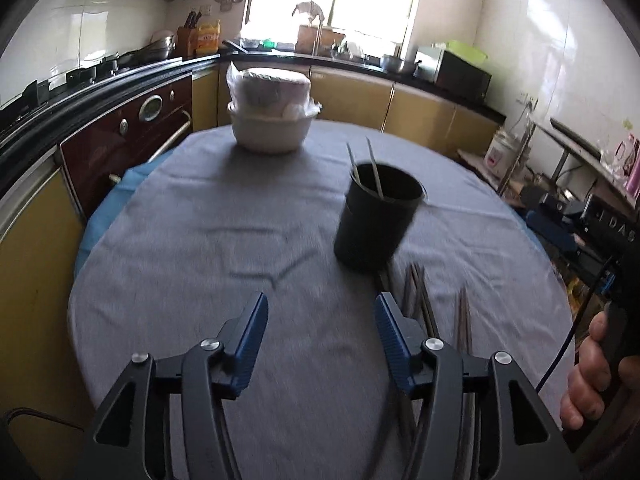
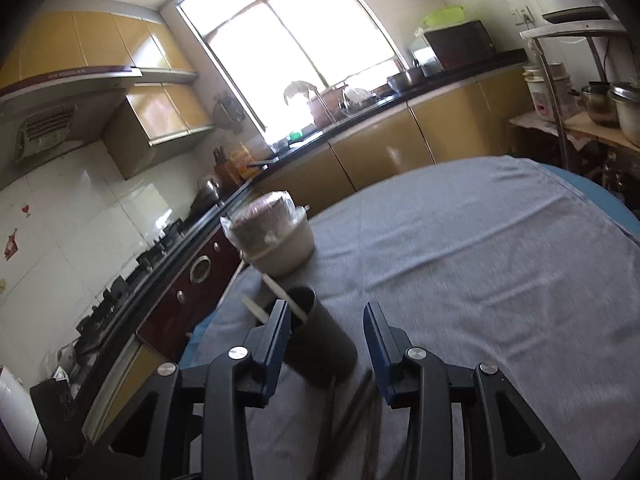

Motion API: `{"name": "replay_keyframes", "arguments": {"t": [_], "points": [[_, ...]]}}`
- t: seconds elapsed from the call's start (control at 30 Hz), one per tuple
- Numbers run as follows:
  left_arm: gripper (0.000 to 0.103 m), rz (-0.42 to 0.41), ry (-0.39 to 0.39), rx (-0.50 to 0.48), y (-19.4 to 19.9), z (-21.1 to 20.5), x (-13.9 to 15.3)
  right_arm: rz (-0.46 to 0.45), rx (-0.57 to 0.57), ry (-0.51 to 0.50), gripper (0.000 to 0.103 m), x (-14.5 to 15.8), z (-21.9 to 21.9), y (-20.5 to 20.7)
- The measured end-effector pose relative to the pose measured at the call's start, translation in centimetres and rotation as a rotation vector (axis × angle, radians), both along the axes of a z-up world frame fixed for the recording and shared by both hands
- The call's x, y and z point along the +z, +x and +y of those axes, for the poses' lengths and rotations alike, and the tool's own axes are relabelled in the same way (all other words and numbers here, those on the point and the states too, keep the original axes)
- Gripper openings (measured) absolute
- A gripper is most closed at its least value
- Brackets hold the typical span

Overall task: Organize utensils
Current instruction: 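Move both grippers back over the dark chopsticks pile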

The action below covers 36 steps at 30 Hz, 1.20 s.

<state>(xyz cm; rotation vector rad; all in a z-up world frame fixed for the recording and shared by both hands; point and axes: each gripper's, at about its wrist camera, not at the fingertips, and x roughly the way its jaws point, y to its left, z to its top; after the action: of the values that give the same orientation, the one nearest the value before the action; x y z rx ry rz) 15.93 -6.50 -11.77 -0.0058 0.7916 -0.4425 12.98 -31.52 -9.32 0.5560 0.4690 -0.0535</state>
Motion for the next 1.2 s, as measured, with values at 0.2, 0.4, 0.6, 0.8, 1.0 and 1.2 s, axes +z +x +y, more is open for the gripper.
{"name": "replay_keyframes", "arguments": {"t": [0.2,0.4,0.6,0.8,1.0,1.2], "points": [[0.059,0.023,0.004,-0.008,-2.7,-0.9,0.4,0.011,0.028,-0.04,0.048,1.1,1.0,-3.2],[0.06,0.049,0.021,0.011,-5.1,-0.6,0.0,-0.004,0.045,-0.071,0.05,1.5,1.7,-6.3],[0.06,0.064,0.08,0.051,-6.6,0.4,-0.8,0.004,0.052,-0.076,0.05,1.2,1.5,-8.3],[0.06,0.104,0.115,0.106,-6.8,2.1,-2.3,0.064,0.051,-0.071,0.05,-0.5,1.2,-9.0],[0.06,0.13,0.119,0.147,-6.3,3.7,-3.0,0.122,0.056,-0.081,0.05,-2.0,1.2,-9.1],[0.06,0.134,0.12,0.175,-5.4,5.1,-3.5,0.17,0.041,-0.071,0.049,-3.0,0.2,-8.9]]}}
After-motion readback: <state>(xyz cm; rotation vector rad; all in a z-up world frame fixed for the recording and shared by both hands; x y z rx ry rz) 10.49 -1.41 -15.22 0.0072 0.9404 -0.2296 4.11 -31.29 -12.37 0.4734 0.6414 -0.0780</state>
